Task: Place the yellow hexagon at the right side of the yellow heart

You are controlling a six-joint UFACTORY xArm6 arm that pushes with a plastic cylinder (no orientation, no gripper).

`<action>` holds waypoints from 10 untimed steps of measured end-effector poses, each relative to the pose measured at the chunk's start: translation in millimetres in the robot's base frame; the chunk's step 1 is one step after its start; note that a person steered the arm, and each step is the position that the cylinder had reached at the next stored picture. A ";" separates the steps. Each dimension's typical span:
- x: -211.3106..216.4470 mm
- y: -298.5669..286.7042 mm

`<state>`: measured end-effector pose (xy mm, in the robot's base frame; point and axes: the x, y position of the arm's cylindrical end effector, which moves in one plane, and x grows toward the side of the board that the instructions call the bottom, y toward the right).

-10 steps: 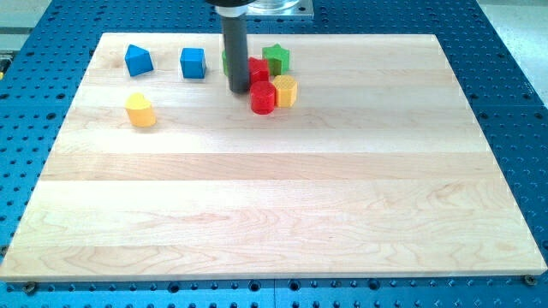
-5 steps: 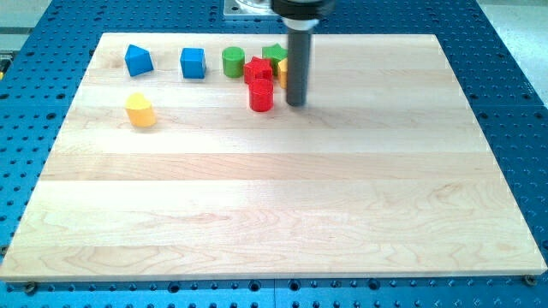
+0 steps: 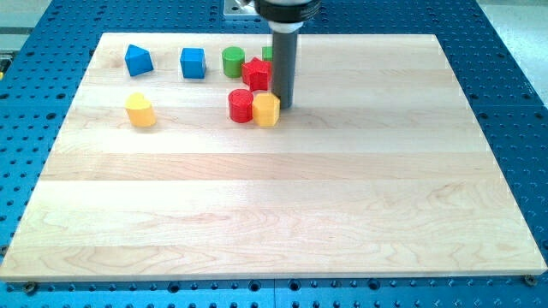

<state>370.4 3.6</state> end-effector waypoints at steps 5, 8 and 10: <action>-8.5 -29.6; 96.3 -75.7; 148.7 -114.6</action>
<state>519.0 -111.0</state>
